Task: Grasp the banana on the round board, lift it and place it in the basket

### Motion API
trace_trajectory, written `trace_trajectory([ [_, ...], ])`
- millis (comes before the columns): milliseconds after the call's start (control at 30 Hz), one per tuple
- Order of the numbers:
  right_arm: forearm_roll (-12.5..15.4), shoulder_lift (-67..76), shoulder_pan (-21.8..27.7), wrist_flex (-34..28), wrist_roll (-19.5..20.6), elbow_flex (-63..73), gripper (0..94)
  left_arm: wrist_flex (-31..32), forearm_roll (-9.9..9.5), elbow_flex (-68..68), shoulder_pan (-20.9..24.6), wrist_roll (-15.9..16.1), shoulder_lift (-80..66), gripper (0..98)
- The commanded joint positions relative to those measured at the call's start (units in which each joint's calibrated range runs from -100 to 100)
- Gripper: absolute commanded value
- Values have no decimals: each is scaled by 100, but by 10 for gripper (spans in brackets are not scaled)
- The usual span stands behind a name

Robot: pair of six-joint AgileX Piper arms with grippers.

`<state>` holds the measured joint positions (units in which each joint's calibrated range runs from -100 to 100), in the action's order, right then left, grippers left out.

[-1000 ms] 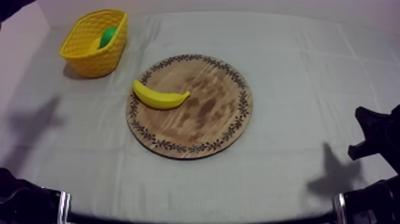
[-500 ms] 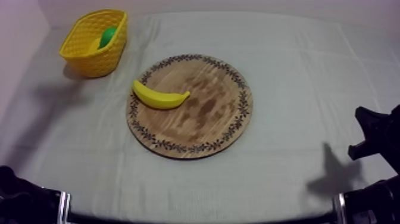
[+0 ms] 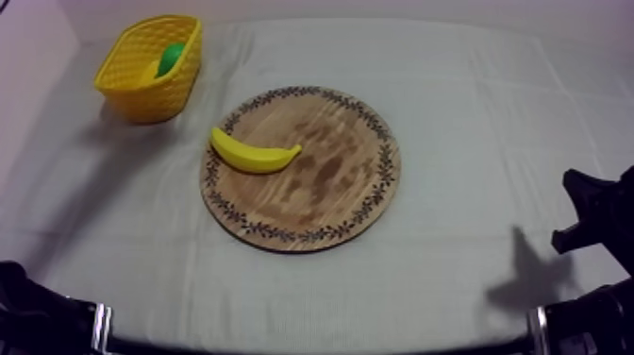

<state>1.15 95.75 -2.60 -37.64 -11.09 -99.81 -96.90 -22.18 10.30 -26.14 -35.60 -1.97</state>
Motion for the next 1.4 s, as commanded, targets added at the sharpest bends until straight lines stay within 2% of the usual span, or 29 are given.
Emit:
trace_trajectory([
  [0,0,0,0,-3,-11,3,3,-189,8,-33,-13,-542,68,0],
  [233,0,0,0,-3,-11,3,3,-277,116,-368,0,-1008,282,0],
  [467,0,0,0,-3,-11,3,3,-285,384,-533,16,-935,377,4],
  [500,0,0,0,-3,-11,3,3,-285,415,-551,14,-916,381,31],
  [600,0,0,0,-3,-11,3,3,-285,512,-640,4,-875,387,282],
  [667,0,0,0,-3,-11,3,3,-285,546,-705,-11,-861,389,395],
  [867,0,0,0,-3,-11,3,3,-285,669,-888,-23,-803,390,604],
  [1067,0,0,0,-3,-11,3,3,-285,833,-1084,4,-739,411,700],
  [1367,0,0,0,-3,-11,3,3,-285,1161,-1327,99,-702,566,716],
])
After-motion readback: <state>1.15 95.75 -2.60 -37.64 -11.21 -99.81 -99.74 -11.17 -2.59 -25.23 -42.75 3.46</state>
